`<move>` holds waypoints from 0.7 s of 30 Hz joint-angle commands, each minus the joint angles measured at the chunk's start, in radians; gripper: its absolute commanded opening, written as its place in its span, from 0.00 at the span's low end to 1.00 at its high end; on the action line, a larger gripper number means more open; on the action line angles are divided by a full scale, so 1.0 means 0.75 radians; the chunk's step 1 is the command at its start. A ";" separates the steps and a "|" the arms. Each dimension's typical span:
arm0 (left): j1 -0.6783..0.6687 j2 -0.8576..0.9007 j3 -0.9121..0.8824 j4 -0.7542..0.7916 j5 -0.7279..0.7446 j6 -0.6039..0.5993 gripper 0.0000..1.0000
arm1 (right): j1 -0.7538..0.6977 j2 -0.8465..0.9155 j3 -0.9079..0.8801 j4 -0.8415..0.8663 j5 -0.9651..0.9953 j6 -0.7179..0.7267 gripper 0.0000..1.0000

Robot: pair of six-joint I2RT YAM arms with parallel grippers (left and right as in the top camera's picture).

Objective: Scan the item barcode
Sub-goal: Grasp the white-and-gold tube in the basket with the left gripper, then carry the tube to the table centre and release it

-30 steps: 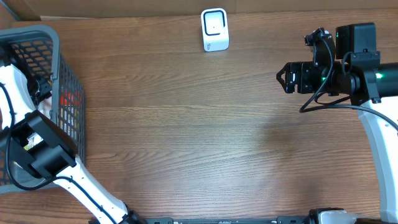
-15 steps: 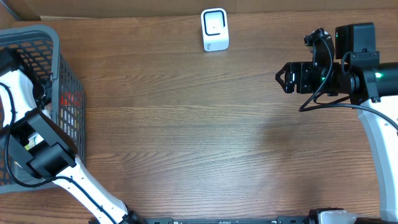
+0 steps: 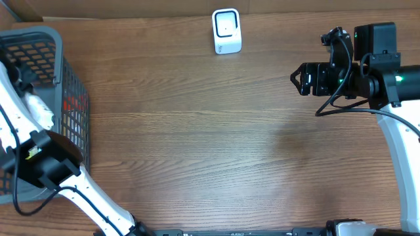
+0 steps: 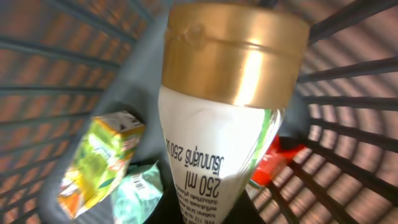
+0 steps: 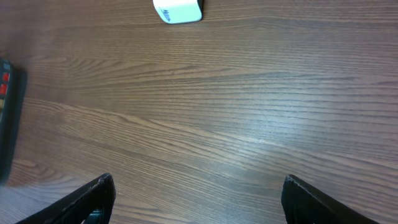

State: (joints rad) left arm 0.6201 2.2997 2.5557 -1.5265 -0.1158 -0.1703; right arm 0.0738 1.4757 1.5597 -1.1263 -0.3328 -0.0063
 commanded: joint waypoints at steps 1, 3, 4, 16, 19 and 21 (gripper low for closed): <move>-0.028 -0.185 0.188 -0.084 0.006 -0.012 0.04 | 0.005 0.001 0.032 0.005 0.003 0.002 0.86; -0.050 -0.267 0.206 -0.104 0.010 -0.012 0.04 | 0.005 0.001 0.032 0.006 0.003 0.002 0.86; -0.069 -0.321 0.207 -0.113 0.017 -0.011 0.04 | 0.005 0.001 0.032 0.006 0.003 0.002 0.86; -0.759 -0.640 0.190 -0.212 0.076 -0.070 0.04 | 0.005 0.001 0.032 0.024 0.003 0.002 0.86; -0.942 -0.624 0.048 -0.216 0.068 -0.183 0.04 | 0.005 0.001 0.032 0.030 0.003 0.002 0.86; -1.061 -0.614 -0.148 -0.207 0.008 -0.333 0.04 | 0.005 0.001 0.032 0.035 0.004 0.002 0.86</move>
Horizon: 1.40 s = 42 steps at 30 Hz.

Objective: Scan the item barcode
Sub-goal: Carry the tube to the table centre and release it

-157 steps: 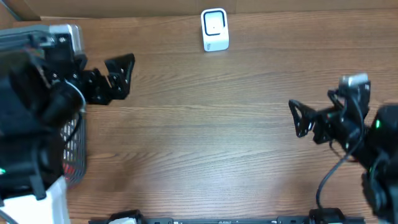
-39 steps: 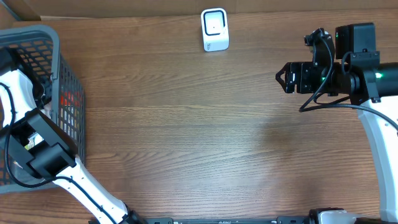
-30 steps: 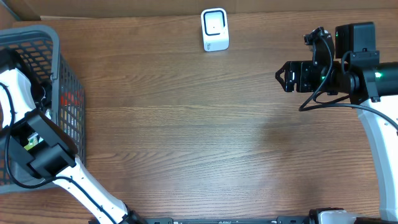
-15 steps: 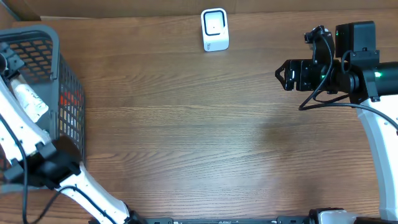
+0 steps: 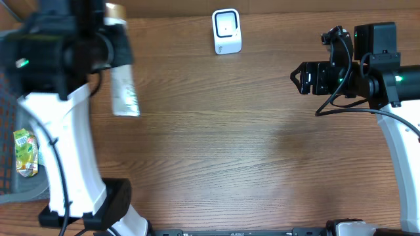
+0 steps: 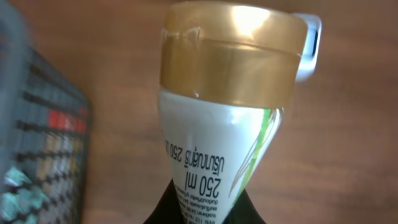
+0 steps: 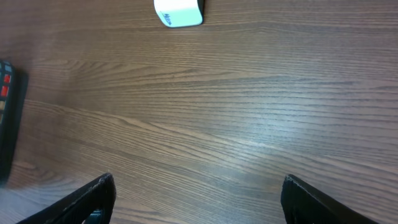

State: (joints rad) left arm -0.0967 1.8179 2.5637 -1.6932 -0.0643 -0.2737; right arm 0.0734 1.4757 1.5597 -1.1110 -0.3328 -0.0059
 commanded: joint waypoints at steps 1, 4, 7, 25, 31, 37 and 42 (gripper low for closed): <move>-0.142 0.030 -0.231 0.032 -0.062 -0.237 0.04 | 0.006 0.001 0.032 0.015 0.004 0.001 0.86; -0.252 0.030 -0.422 0.115 -0.056 -0.326 0.04 | 0.006 0.001 0.032 0.024 0.004 0.001 0.86; -0.371 0.030 -0.568 0.198 -0.058 -0.396 0.04 | 0.006 0.001 0.032 0.024 0.003 0.002 0.86; -0.474 0.034 -1.444 0.947 -0.238 -0.410 0.04 | 0.006 0.001 0.032 0.007 0.003 0.002 0.86; -0.474 0.035 -1.689 1.194 -0.228 -0.413 0.08 | 0.006 0.001 0.032 -0.002 0.003 0.002 0.86; -0.470 0.034 -1.687 1.212 -0.229 -0.364 0.48 | 0.006 0.001 0.032 -0.024 0.003 0.002 0.86; -0.416 0.012 -1.395 0.979 -0.243 -0.253 0.71 | 0.006 0.001 0.032 -0.026 0.004 0.002 0.86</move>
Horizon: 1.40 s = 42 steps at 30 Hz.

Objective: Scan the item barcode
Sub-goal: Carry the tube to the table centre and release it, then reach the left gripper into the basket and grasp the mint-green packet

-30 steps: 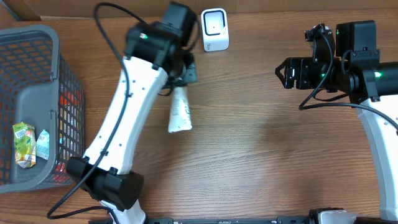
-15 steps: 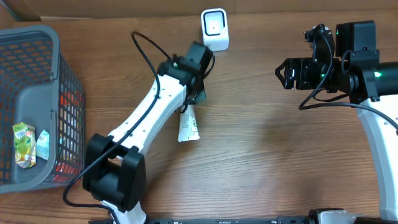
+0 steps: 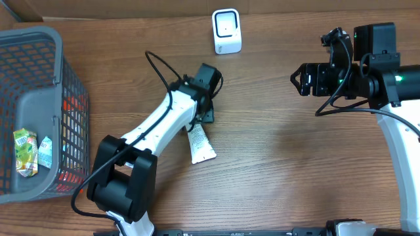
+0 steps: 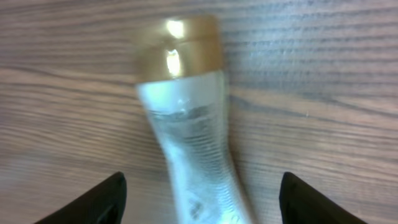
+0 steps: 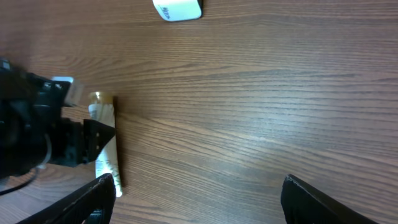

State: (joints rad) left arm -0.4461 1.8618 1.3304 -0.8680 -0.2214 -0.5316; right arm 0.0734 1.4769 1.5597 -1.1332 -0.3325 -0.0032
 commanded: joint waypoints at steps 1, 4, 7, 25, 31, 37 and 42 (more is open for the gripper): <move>0.093 -0.052 0.439 -0.272 -0.034 0.091 0.71 | 0.006 -0.001 0.032 0.004 0.003 -0.002 0.86; 0.281 -0.055 1.083 -0.716 -0.029 0.092 0.74 | 0.006 -0.001 0.032 0.003 0.003 -0.002 0.86; 0.427 -0.055 1.391 -0.933 -0.040 0.144 0.76 | 0.006 -0.001 0.032 0.003 0.003 -0.002 0.86; 1.839 -0.171 0.920 -0.875 0.246 0.061 0.82 | 0.006 -0.001 0.032 -0.027 0.004 -0.003 0.86; 1.813 -0.171 0.492 -0.566 0.273 0.100 0.80 | 0.006 -0.001 0.032 -0.033 0.004 -0.003 0.86; 1.757 -0.171 0.198 -0.304 0.272 0.101 0.80 | 0.006 -0.001 0.032 -0.047 0.004 -0.003 0.86; 1.743 -0.171 -0.022 -0.088 0.273 0.100 0.83 | 0.006 -0.001 0.032 -0.052 0.004 -0.002 0.86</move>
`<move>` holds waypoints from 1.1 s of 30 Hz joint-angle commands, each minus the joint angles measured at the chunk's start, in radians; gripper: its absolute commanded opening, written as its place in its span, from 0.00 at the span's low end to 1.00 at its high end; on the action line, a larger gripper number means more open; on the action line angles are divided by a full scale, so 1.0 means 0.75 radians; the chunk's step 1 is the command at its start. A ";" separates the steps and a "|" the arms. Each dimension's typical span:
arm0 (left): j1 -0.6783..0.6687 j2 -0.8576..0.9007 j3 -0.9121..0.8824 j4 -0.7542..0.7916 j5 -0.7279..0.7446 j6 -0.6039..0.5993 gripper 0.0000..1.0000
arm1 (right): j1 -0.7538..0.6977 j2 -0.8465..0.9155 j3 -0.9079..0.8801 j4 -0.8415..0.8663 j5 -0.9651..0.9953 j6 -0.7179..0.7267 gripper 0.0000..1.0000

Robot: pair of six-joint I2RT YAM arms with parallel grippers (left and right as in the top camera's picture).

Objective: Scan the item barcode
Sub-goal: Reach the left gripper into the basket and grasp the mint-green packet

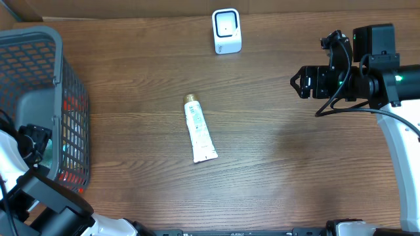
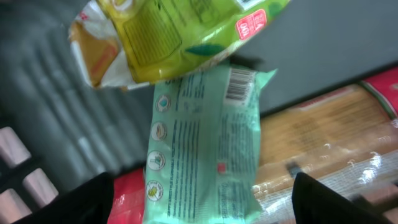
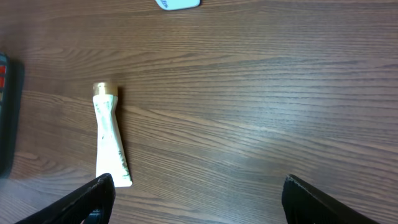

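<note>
A white tube with a gold cap [image 1: 199, 131] lies flat on the wooden table, cap pointing to the far side; the right wrist view shows the tube [image 3: 111, 140] too. The white barcode scanner [image 1: 226, 31] stands at the far edge. My left gripper [image 2: 205, 211] is open inside the grey basket [image 1: 59, 59], just above a pale green pouch [image 2: 205, 143]. My right gripper [image 1: 298, 80] hangs open over the table's right side, well away from the tube.
In the basket a yellow-green pack [image 2: 180, 31] lies over the pouch's top, with a red pack [image 2: 124, 199] and a spaghetti packet [image 2: 323, 137] beneath. The basket's dark edge [image 3: 5, 112] shows at the left of the right wrist view.
My left gripper was open right over the tube in the middle of the table. It is now back in the basket, open above the green pouch. The tube stays on the table.
My left gripper was shut on the gold-capped tube inside the basket. Then it held the tube over the table beside the basket. Then the tube lay on the table with the gripper open above it. Now that gripper is in the basket again. The right arm stayed put.
</note>
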State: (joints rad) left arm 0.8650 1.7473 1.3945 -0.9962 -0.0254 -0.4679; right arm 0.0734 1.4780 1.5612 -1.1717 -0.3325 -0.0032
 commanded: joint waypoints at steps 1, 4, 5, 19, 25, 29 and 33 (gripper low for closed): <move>-0.009 -0.018 -0.172 0.151 0.011 0.015 0.84 | 0.006 -0.003 0.030 -0.005 0.004 -0.002 0.86; -0.012 -0.018 -0.269 0.261 0.005 0.015 0.84 | 0.006 -0.003 0.030 -0.008 0.004 -0.002 0.86; -0.012 -0.018 -0.332 0.336 -0.010 0.014 0.84 | 0.006 -0.003 0.030 -0.013 0.004 -0.002 0.86; -0.012 -0.021 -0.321 0.346 0.002 0.019 0.04 | 0.006 -0.003 0.030 -0.046 0.034 -0.002 0.87; -0.015 -0.021 0.157 -0.021 0.191 0.186 0.04 | 0.006 -0.003 0.030 -0.031 0.034 -0.002 0.91; -0.045 -0.021 0.503 -0.256 0.272 0.261 0.04 | 0.006 -0.003 0.030 -0.031 0.033 -0.002 0.91; -0.147 -0.021 0.876 -0.489 0.275 0.331 0.04 | 0.006 -0.003 0.030 -0.031 0.033 -0.002 0.91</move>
State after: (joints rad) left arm 0.8207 1.7500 1.8587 -1.2846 0.1295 -0.3027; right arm 0.0738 1.4784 1.5616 -1.1980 -0.3099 -0.0036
